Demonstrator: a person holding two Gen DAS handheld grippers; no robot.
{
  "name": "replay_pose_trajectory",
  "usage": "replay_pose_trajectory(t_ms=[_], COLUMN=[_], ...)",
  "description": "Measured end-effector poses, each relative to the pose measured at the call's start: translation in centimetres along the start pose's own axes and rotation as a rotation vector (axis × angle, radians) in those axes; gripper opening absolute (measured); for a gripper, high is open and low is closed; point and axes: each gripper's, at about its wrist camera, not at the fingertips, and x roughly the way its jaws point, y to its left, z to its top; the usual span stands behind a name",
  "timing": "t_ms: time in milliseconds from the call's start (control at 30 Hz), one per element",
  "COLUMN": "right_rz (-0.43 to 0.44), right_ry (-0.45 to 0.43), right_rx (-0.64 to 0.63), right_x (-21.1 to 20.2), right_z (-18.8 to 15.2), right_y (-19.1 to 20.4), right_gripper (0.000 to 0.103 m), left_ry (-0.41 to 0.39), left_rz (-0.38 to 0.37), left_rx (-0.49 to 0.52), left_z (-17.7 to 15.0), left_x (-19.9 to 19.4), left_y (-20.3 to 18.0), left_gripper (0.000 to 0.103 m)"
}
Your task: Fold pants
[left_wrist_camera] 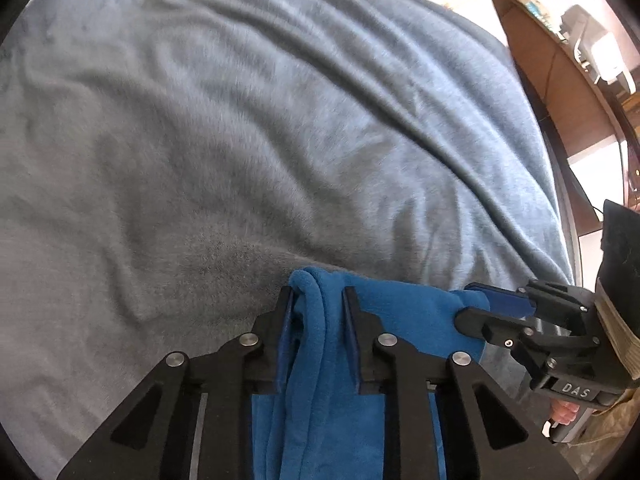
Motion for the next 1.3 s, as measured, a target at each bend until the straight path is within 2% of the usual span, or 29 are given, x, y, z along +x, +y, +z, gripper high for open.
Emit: replay_pose_trajectory(t_ms=[300, 567, 767, 933, 1300], right_rz=[0.025, 0.043, 0.057, 0.069, 0.065], right_ry=[-0.099, -0.180, -0.223, -0.241, -0.238], right_rx=[-0.148, -0.295, -0.388, -0.468, -0.691], right_x=[-5.3, -9.9, -12.6, -14.0, -13.8], right_z=[-1.0, -3.4, -6.7, -9.8, -18.3], right_y=[3.6, 8.5, 12.2, 15.7, 22.5], right_gripper=[0.026, 0.026, 0.025, 0.025, 0.024], left_ry=[-0.133, -0.226, -0.287, -0.333, -0.392], left_rz=[0.036, 0.062, 0.086, 0.101, 0.111], left_rx=[-0.004, -0.040, -0.068, -0.112, -0.175], left_z=[-2.1, -6.2, -10.8, -16.0, -25.5], left_x=[-6.3, -13.3, -17.0, -19.4, -20.4], left_y=[-1.4, -1.2, -1.5, -0.5, 1.5], left_gripper=[0.022, 0.021, 0.021, 0.020, 0.020])
